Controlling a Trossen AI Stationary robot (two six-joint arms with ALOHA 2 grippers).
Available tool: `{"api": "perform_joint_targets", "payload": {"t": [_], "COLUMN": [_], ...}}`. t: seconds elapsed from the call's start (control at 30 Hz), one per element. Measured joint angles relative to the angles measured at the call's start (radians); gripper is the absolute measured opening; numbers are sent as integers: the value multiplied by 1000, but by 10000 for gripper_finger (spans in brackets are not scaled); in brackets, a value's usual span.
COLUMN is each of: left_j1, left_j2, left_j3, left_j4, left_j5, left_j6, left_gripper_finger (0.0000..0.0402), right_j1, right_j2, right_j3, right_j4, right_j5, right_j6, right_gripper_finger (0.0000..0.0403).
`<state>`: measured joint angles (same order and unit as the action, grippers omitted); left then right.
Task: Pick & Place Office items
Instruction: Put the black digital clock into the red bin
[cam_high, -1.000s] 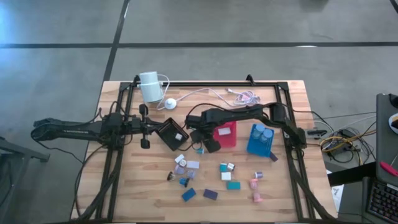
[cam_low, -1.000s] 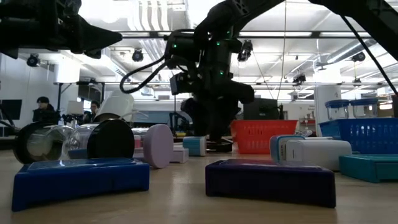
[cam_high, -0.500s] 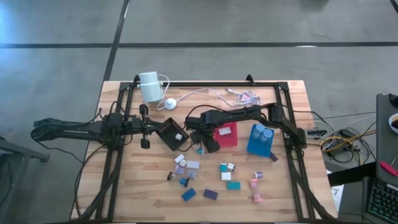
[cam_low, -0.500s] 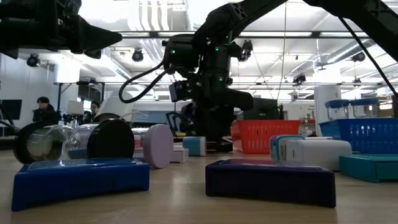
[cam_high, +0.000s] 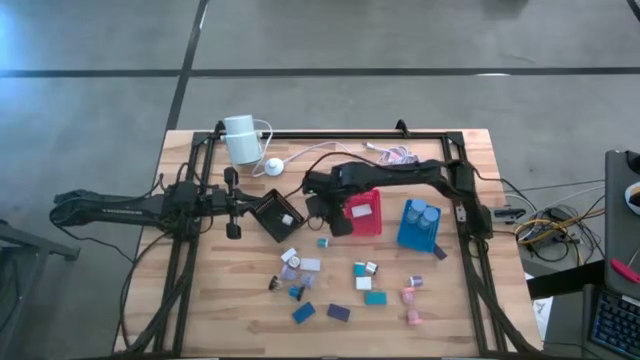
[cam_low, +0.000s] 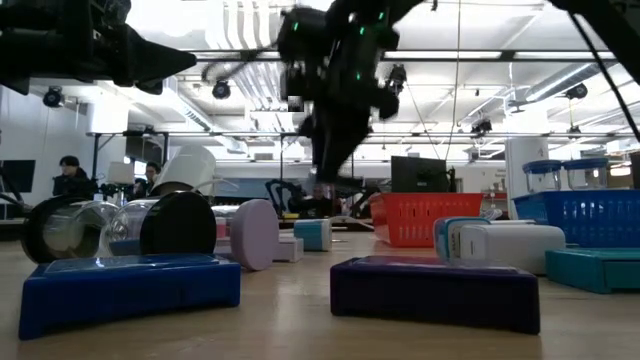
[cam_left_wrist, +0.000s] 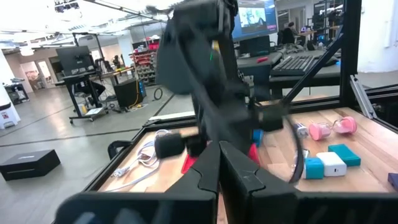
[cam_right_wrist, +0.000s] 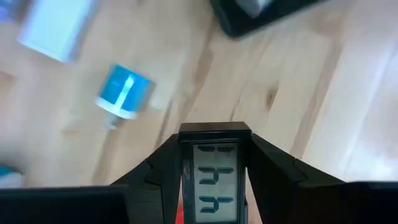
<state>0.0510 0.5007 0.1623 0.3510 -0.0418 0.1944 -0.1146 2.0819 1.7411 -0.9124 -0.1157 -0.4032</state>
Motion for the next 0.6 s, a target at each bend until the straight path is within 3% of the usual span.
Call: {"api": "perform_joint_targets", "payload": {"t": [0.27, 0.43, 0.6], "left_j1": [0, 0, 0], "left_j2": [-1, -1, -1], "left_j3": [0, 0, 0], "left_j4": [0, -1, -1], "left_j5": [0, 0, 0], "left_j6": [-1, -12, -19], "left_gripper_finger": [12, 12, 12], "right_j1": [-7, -33, -55], "right_j2": [-281, -527, -785], "right_j3": [-64, -224, -449], "right_j4": [138, 351, 558], "right_j5": [-258, -327, -330], "right_j6": [91, 201, 291], "right_gripper_finger": [138, 138, 138]}}
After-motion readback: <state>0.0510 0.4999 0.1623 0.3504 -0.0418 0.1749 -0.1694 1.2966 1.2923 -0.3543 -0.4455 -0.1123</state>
